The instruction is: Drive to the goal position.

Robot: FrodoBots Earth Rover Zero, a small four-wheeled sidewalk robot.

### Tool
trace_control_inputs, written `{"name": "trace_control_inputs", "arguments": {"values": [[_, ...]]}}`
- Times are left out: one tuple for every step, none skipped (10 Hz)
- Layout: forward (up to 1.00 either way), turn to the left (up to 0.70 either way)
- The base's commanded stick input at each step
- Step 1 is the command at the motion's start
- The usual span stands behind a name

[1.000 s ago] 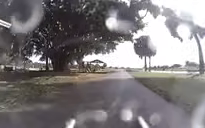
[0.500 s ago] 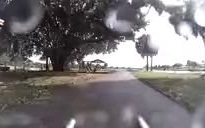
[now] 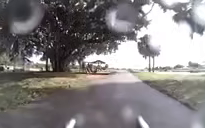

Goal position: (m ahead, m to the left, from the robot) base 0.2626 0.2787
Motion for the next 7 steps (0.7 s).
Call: {"name": "trace_control_inputs", "arguments": {"values": [[0.25, 0.01], [0.12, 0.00], [0.00, 0.00], [0.00, 0.00], [0.00, 0.00], [0.00, 0.00], [0.00, 0.00]]}}
